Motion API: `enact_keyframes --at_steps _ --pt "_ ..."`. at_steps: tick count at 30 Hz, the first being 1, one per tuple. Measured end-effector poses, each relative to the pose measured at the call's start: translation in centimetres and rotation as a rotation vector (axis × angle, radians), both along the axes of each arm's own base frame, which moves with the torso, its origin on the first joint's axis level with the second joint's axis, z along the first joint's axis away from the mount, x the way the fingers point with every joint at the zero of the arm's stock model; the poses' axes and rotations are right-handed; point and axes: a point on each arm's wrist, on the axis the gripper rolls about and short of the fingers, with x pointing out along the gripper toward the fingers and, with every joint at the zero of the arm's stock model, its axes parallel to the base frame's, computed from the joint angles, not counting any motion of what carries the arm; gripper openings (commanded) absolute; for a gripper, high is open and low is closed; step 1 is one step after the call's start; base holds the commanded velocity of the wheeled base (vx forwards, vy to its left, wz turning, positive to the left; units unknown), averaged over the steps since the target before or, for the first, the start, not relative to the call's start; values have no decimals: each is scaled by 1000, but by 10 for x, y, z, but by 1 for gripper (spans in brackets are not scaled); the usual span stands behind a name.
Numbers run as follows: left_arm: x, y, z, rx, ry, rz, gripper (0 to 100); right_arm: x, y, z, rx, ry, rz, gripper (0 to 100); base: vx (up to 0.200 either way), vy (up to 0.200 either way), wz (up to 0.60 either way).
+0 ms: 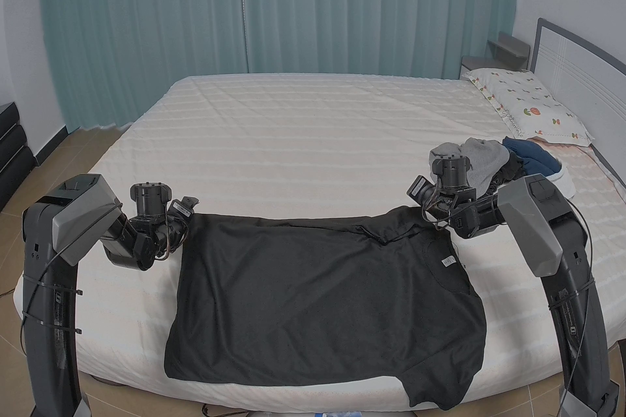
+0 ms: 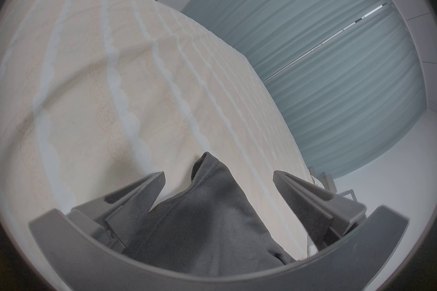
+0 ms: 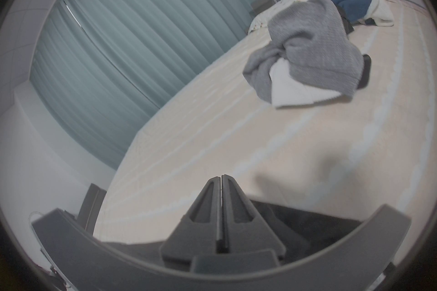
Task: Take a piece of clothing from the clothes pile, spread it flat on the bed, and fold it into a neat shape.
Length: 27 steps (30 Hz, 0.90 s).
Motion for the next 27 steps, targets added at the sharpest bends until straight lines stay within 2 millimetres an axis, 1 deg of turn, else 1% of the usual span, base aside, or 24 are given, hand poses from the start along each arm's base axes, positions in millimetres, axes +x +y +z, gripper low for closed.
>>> enact_keyframes --at_steps 2,4,9,11,14,18,19,23,27 --pt "0 0 0 1 0 0 100 -9 -1 -1 -8 39 21 0 0 0 0" --pt "0 0 0 1 0 -1 100 -21 -3 3 -9 80 59 0 0 0 0" --pt "0 0 0 1 0 -2 100 -49 -4 19 14 173 174 0 0 0 0" --pt "0 -1 0 2 0 -3 100 -58 -2 22 14 221 195 0 0 0 0" --pt "0 -1 0 3 0 -4 100 -65 4 22 8 261 214 0 0 0 0" --pt "0 -1 0 4 1 -4 100 -69 15 10 -4 309 238 0 0 0 0" --pt "0 -1 0 4 1 -5 100 -70 17 6 -7 319 243 100 0 0 0" --pt "0 -2 0 5 1 -6 100 -71 25 -4 -14 335 259 100 0 0 0" --pt "0 -2 0 6 1 -6 100 -69 29 -8 -16 337 262 100 0 0 0"
